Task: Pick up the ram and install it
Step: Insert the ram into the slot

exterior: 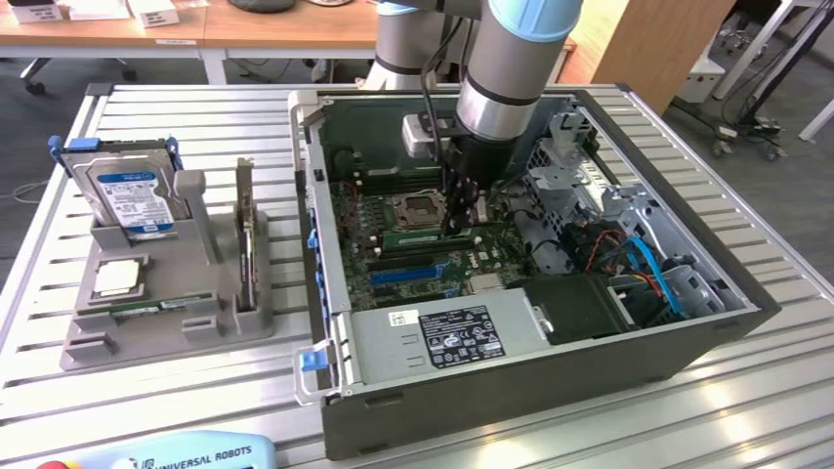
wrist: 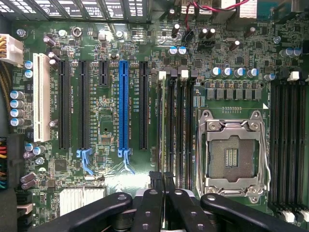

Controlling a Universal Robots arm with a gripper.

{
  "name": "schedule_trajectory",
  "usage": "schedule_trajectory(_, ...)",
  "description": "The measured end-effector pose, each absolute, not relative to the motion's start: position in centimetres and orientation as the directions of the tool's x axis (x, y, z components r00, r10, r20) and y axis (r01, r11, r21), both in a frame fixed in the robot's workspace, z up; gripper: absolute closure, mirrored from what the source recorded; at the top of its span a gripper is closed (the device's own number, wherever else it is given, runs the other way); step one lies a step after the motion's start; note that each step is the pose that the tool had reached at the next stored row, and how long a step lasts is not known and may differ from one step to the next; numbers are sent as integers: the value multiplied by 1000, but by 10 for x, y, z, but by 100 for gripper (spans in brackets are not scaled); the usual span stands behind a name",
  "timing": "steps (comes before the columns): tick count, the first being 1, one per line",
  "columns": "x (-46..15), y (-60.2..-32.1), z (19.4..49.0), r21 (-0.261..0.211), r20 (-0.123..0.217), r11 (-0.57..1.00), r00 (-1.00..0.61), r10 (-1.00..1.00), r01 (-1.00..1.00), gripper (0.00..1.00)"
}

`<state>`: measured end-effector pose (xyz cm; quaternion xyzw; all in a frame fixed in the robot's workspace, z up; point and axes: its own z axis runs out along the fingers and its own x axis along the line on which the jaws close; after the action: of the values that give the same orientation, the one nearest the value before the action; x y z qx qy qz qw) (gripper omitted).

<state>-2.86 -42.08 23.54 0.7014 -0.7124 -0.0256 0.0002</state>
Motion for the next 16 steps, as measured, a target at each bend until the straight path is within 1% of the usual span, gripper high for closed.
schedule_trajectory(16,-29,-421,235,37,-36,15,-16,-999,-999,89)
